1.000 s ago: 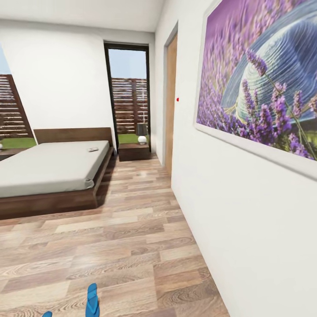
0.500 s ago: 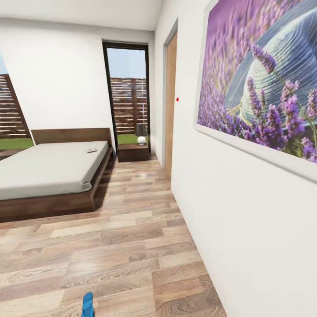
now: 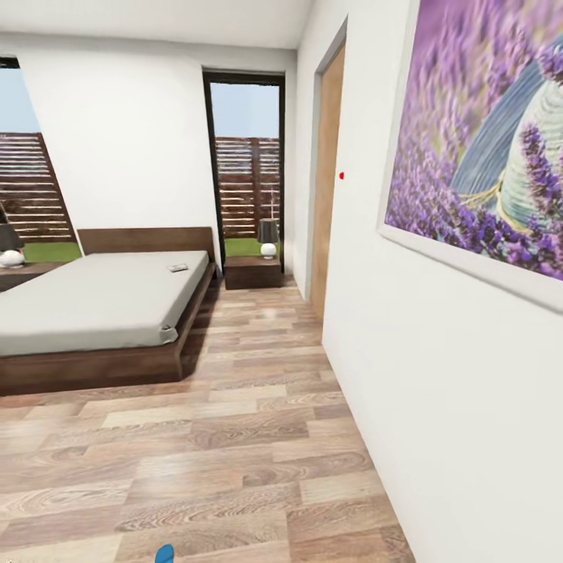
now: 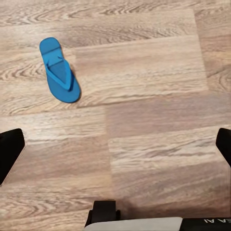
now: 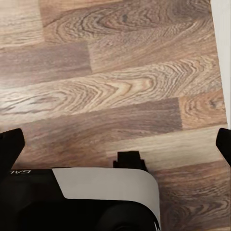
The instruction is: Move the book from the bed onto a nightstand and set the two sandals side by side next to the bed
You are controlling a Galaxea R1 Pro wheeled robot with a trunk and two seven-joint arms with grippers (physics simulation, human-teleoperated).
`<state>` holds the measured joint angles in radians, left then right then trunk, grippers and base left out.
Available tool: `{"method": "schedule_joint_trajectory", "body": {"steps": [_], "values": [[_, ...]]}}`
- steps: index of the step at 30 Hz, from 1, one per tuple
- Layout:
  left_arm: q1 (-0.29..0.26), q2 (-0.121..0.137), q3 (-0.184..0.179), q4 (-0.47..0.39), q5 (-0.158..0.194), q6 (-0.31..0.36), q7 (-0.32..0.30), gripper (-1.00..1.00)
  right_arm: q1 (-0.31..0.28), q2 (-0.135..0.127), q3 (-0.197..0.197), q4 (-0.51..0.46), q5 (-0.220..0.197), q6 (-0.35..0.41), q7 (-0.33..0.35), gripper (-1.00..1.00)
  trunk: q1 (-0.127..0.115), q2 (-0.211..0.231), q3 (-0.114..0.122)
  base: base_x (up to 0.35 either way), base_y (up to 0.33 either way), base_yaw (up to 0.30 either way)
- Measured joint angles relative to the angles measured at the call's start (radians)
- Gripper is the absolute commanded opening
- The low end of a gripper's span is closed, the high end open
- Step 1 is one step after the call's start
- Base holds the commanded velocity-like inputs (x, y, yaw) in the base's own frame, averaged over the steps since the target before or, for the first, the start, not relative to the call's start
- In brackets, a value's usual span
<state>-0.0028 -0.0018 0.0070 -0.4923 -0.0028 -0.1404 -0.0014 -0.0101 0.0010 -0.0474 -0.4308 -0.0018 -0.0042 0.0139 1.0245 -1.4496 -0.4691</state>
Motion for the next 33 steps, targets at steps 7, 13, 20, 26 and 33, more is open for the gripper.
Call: {"method": "schedule_joint_trajectory", "body": {"steps": [7, 13, 20, 26, 33], "values": [[0.000, -0.001, -0.001, 0.000, -0.001, 0.000, 0.000, 1.00, 0.000, 0.000, 0.000, 0.000, 0.000, 0.000, 0.000, 1.00, 0.001, 0.000, 0.000, 0.116, 0.010, 0.137], [0.000, -0.001, -0.001, 0.000, -0.001, 0.000, 0.000, 1.00, 0.000, 0.000, 0.000, 0.000, 0.000, 0.000, 0.000, 1.00, 0.000, 0.000, 0.000, 0.062, 0.000, 0.007], [0.000, -0.001, -0.001, 0.000, -0.001, 0.000, 0.000, 1.00, 0.000, -0.001, 0.000, 0.000, 0.000, 0.000, 0.000, 1.00, 0.000, 0.000, 0.000, 0.244, 0.000, 0.001], [0.000, -0.001, -0.001, 0.000, -0.001, 0.000, 0.000, 1.00, 0.000, 0.000, 0.000, 0.000, 0.000, 0.000, 0.000, 1.00, 0.000, 0.000, 0.000, 0.195, 0.000, 0.028], [0.000, -0.001, -0.001, 0.000, -0.001, 0.000, 0.000, 1.00, -0.001, -0.001, 0.000, 0.000, 0.000, 0.000, 0.000, 1.00, 0.001, 0.000, 0.000, 0.022, 0.000, 0.236]]}}
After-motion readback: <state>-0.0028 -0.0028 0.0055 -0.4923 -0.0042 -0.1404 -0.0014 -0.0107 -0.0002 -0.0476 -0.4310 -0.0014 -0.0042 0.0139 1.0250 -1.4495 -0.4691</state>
